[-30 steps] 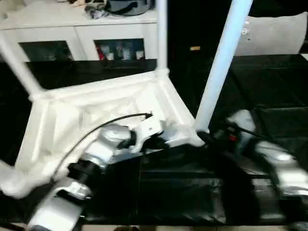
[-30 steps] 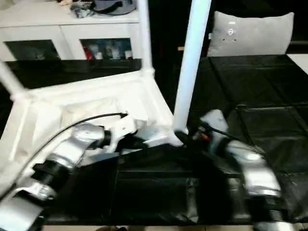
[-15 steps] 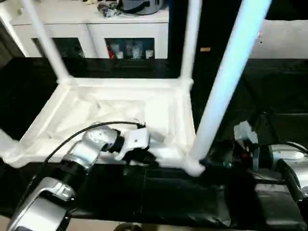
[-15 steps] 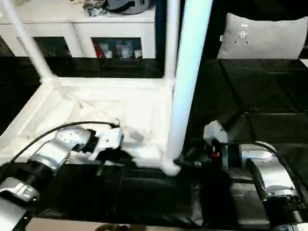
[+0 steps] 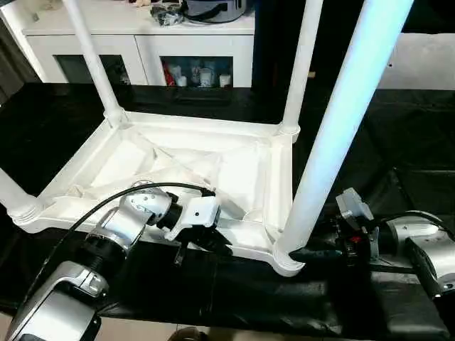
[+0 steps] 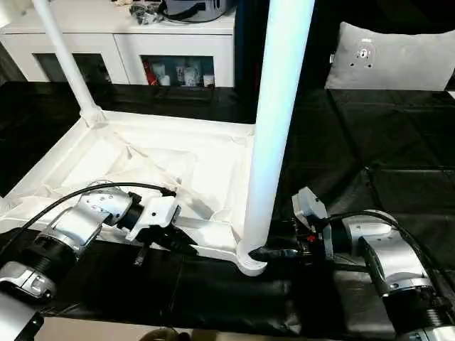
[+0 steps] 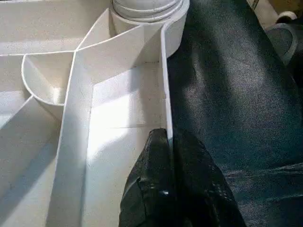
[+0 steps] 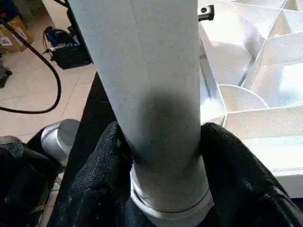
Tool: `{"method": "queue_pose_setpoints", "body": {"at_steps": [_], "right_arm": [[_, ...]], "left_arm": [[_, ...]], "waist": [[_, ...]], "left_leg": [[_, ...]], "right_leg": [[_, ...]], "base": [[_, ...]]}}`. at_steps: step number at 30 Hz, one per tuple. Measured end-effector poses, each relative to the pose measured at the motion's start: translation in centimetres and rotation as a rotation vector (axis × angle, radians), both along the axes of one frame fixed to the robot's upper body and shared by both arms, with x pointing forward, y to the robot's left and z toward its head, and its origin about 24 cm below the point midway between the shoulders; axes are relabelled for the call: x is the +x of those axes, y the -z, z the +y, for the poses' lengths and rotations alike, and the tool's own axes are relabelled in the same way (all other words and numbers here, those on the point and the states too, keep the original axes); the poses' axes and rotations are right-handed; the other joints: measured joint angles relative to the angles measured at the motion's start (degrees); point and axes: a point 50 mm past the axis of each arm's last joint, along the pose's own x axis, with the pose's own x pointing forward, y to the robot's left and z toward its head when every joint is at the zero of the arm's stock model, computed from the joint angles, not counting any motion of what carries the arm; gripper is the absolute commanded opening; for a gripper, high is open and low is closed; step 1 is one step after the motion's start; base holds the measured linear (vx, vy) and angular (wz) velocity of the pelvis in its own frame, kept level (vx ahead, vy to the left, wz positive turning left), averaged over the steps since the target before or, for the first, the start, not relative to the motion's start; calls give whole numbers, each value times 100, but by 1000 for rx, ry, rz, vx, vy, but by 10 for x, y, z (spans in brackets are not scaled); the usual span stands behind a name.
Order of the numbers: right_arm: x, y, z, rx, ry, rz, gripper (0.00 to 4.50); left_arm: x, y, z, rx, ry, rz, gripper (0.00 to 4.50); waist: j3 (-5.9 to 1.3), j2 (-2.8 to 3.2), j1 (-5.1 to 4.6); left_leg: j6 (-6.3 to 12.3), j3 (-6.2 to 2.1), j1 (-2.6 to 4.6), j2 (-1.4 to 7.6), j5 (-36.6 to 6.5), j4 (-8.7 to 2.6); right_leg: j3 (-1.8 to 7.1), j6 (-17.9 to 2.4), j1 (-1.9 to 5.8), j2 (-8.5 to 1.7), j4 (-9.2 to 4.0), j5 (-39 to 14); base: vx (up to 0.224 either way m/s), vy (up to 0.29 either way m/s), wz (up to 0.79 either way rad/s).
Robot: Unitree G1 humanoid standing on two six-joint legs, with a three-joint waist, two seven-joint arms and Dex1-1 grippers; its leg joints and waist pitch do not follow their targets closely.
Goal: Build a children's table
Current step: Rotate leg to tighten
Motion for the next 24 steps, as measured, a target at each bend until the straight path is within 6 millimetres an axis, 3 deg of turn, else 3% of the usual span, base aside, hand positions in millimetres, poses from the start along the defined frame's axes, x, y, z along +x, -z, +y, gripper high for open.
{"method": "queue_pose_setpoints", "body": {"at_steps": [4, 6, 10, 14, 19, 21, 23, 24], "right_arm": [[-3, 3, 5, 41, 47, 17, 190], [2, 4, 11, 51, 130, 23, 190], [22, 8, 20, 37, 419, -7, 190], [47, 10, 29, 22, 734, -17, 190], [60, 13, 43, 25, 980, -59, 190], [62, 14, 42, 36, 1044, -73, 259], [62, 15, 43, 42, 1070, -92, 259], [61, 15, 43, 45, 1072, -97, 280]], "left_arm": [[0, -1, 3, -14, -46, 49, 0], [4, -1, 7, -13, -123, 58, 0], [14, 2, 3, -16, -315, 40, 0], [22, 6, -19, -70, -503, 44, 0], [30, 6, -43, -94, -654, 32, 0], [31, 5, -53, -97, -683, 23, 0], [30, 4, -58, -99, -691, 13, 0], [30, 4, -59, -98, -687, 7, 0]], "waist": [[-2, 3, -5], [-3, 5, -66], [3, -10, -299], [9, -36, -512], [-5, -17, -520], [-12, -7, -502], [-14, -3, -490], [-15, 1, -476]], "left_leg": [[6, 3, -1, 1, 4, 0], [-9, 4, 3, 1, -1, 5], [-30, 6, 36, -1, 1, 6], [-31, 15, 56, -4, 0, 5], [-31, 16, 60, -12, 0, -6], [-29, 16, 56, -16, -2, -15], [-27, 17, 52, -20, -3, -24], [-27, 17, 51, -20, -3, -29]], "right_leg": [[2, 0, -8, 0, 8, -1], [7, 0, -15, 0, 27, 0], [7, -5, -5, -9, 34, 4], [7, -4, -2, -19, 31, 6], [8, -6, 2, -23, 26, 11], [7, -6, 6, -25, 10, 13], [7, 2, 6, -27, -5, 18], [5, 4, 6, -27, -11, 19]], "base": [[0, 0, 0], [0, 0, 0], [0, 0, 0], [0, 0, 0], [0, 0, 0], [0, 0, 0], [0, 0, 0], [0, 0, 0]]}}
